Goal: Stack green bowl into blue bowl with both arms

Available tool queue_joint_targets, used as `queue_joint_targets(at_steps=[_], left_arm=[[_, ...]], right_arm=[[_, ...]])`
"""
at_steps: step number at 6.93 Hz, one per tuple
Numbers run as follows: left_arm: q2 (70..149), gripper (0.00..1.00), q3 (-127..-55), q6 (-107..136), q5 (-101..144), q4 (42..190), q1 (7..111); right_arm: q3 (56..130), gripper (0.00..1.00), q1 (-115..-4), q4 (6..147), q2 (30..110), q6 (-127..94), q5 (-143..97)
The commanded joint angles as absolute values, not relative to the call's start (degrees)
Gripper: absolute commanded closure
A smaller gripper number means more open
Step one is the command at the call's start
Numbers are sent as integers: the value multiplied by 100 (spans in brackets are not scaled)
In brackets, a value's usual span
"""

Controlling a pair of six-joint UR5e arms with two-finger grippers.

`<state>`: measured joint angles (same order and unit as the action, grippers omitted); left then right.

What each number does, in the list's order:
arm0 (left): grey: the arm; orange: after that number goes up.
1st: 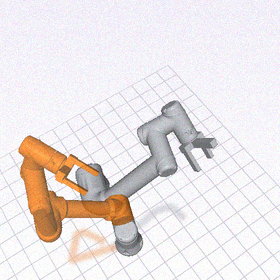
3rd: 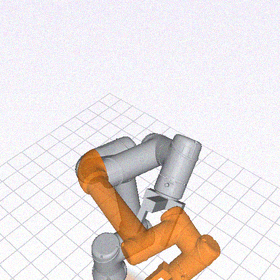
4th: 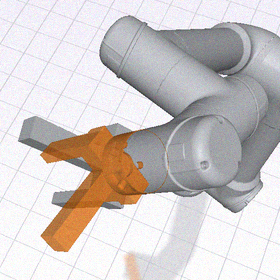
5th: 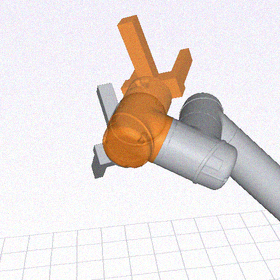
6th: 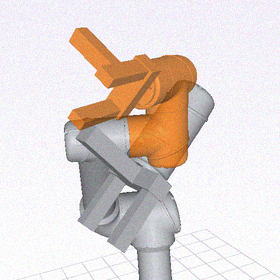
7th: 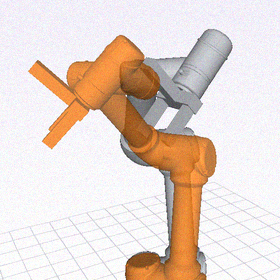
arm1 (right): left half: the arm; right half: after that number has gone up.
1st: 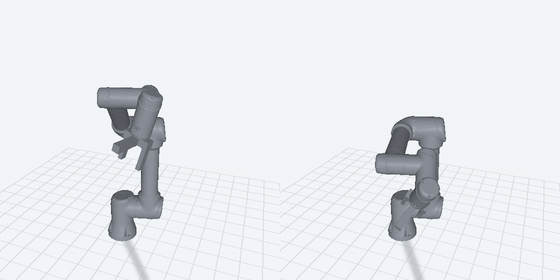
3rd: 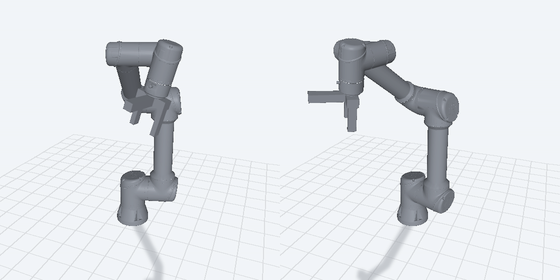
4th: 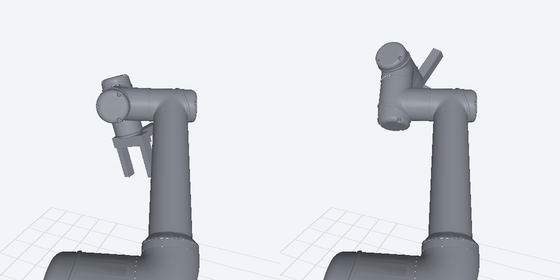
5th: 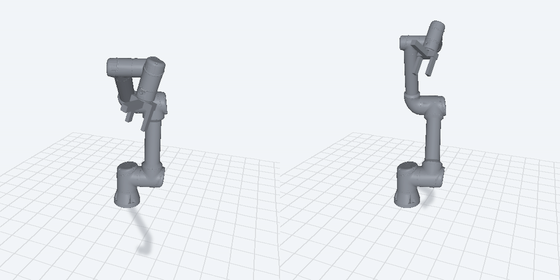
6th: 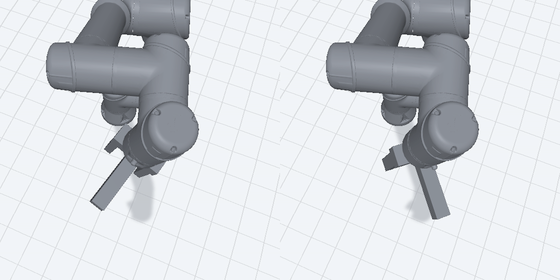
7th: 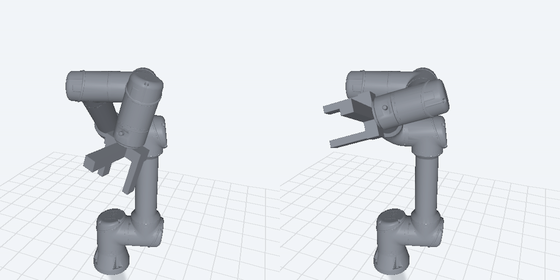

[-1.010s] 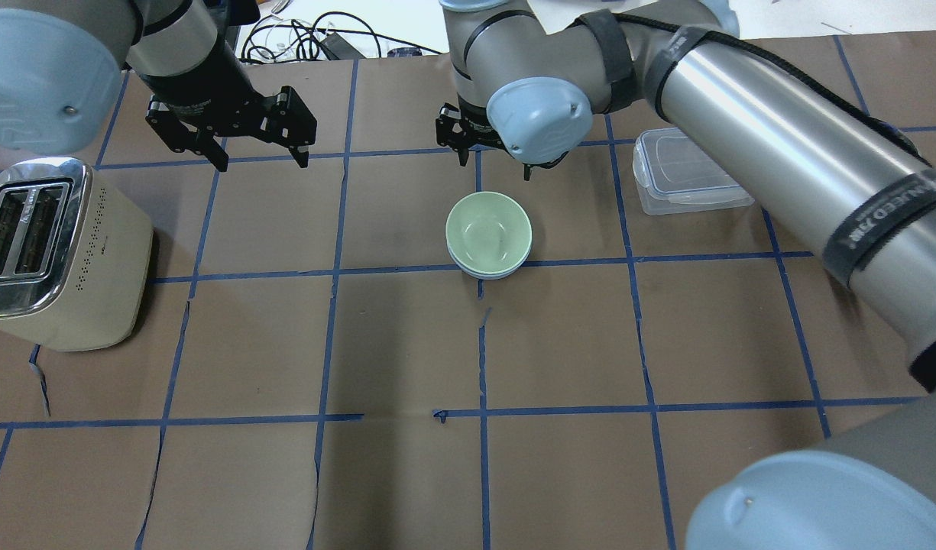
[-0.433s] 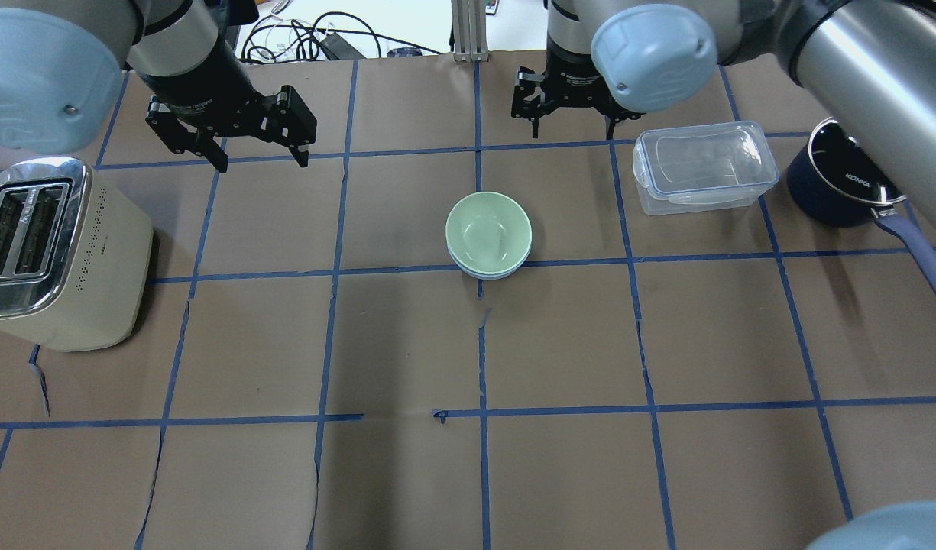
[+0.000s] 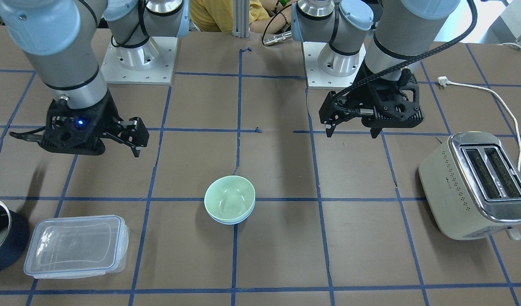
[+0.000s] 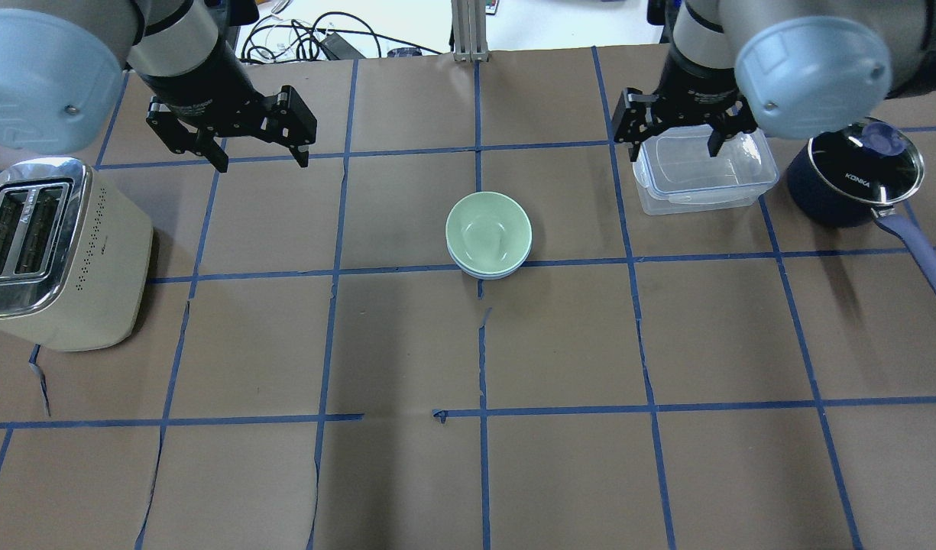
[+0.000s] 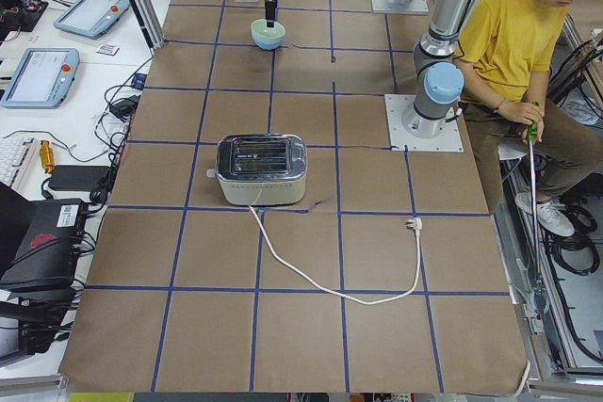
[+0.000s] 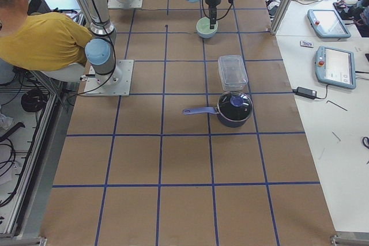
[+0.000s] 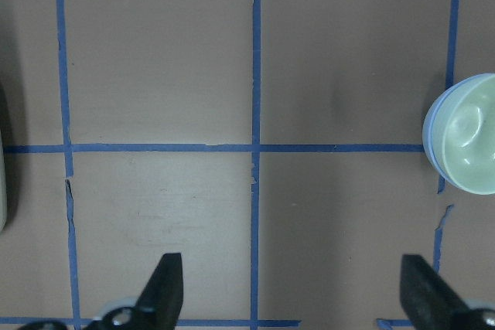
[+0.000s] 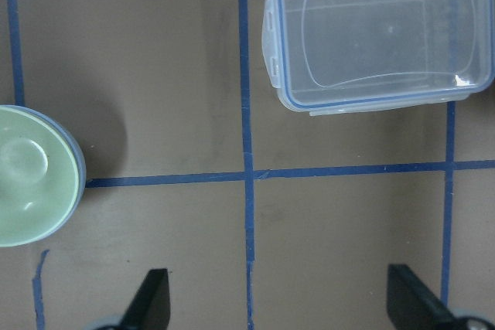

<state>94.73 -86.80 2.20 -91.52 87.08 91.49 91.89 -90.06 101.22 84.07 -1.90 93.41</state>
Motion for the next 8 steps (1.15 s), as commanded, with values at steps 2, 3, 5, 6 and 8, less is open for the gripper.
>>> queue_joint_targets(at_steps=[2, 3, 5, 6, 8], left_arm=[[9475, 0, -8675, 220, -9149, 8701, 9149], [9475, 0, -8675, 220, -9132, 8701, 9149], [9475, 0, -8675, 220, -9123, 8701, 9149], [9466, 0, -8675, 220, -9140, 8701, 9149], [9475, 0, -8675, 220, -9123, 8701, 9149]], right_arm=[[9492, 0, -8824, 10046, 9104, -105, 9317], [9449, 0, -8824, 9689, 9132, -105, 9316], [9439, 0, -8920, 9501, 9141, -105, 9186], [9405, 0, -8912, 9466, 9149, -105, 8932], [9439, 0, -8912, 9457, 9202, -105, 8859]])
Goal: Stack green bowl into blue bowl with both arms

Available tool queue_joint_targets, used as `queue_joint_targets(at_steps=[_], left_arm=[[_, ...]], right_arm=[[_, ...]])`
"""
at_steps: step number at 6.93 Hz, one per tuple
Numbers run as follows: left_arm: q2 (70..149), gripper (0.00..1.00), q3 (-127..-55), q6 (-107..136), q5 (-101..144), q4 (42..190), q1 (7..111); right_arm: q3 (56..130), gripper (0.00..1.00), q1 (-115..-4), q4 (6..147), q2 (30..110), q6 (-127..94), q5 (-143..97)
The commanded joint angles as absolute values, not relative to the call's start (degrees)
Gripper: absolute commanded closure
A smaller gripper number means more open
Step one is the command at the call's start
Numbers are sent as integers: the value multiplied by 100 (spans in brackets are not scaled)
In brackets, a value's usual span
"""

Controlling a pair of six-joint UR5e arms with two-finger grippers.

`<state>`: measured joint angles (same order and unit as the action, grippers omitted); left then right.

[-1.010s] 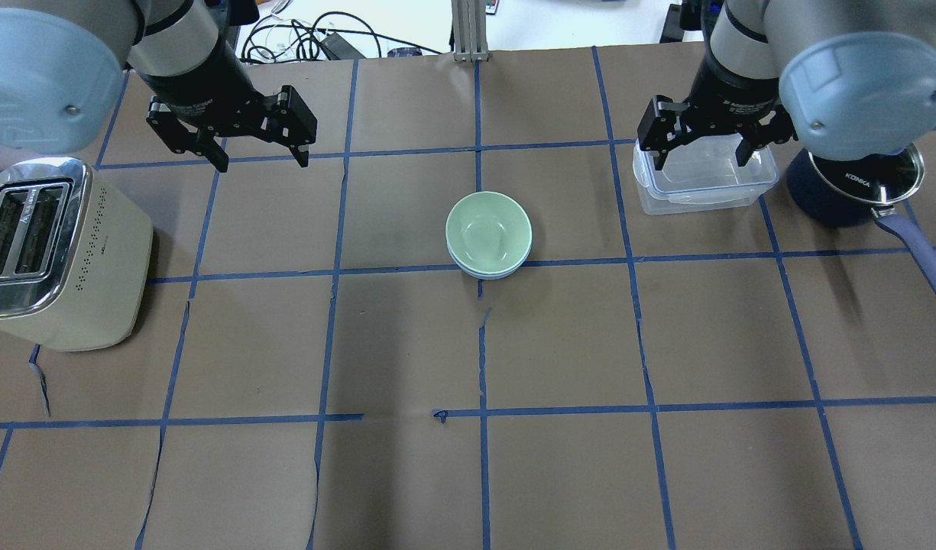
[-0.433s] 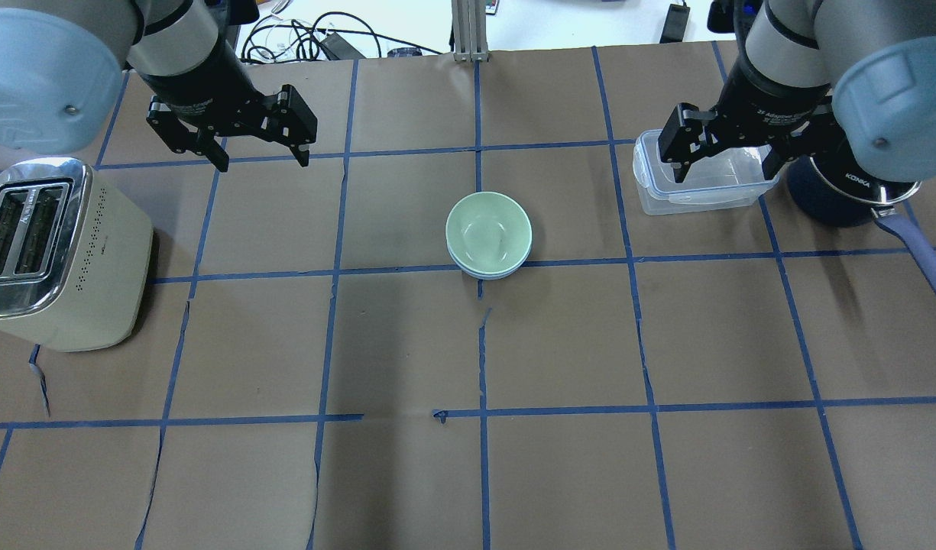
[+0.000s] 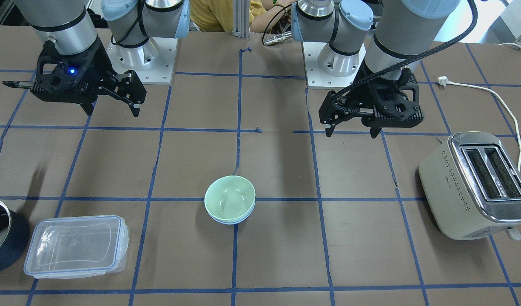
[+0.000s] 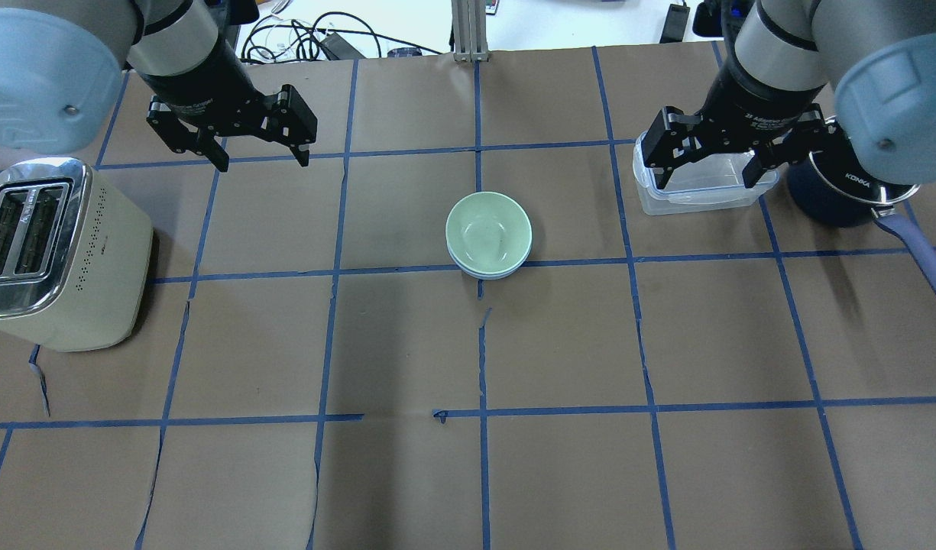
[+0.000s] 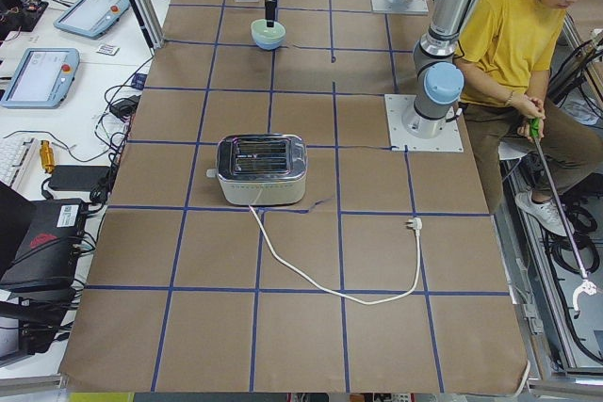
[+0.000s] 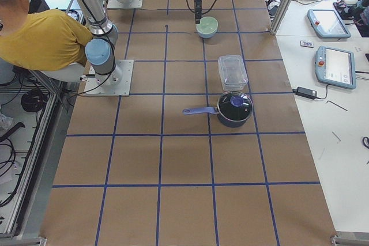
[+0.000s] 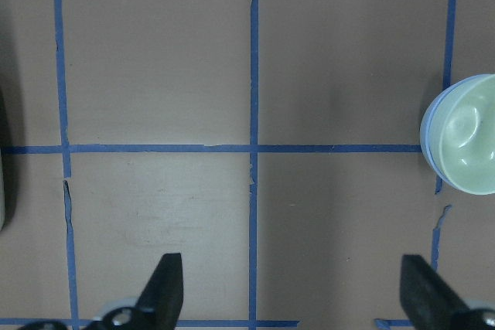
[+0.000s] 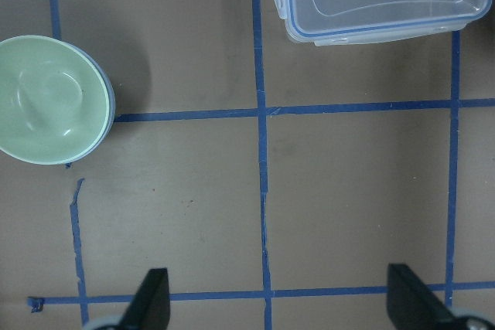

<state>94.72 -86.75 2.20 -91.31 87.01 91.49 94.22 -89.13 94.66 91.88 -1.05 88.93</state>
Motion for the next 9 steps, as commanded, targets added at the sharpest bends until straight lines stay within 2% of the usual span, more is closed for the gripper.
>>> queue_joint_targets(at_steps=[1, 9], left_arm=[[9475, 0, -8675, 220, -9140, 8701, 9149], [9475, 0, -8675, 220, -9132, 8701, 9149]], right_arm=[[9422, 0, -8912, 9457, 9202, -105, 8859], [9475, 0, -8912, 9360, 9264, -114, 8973]])
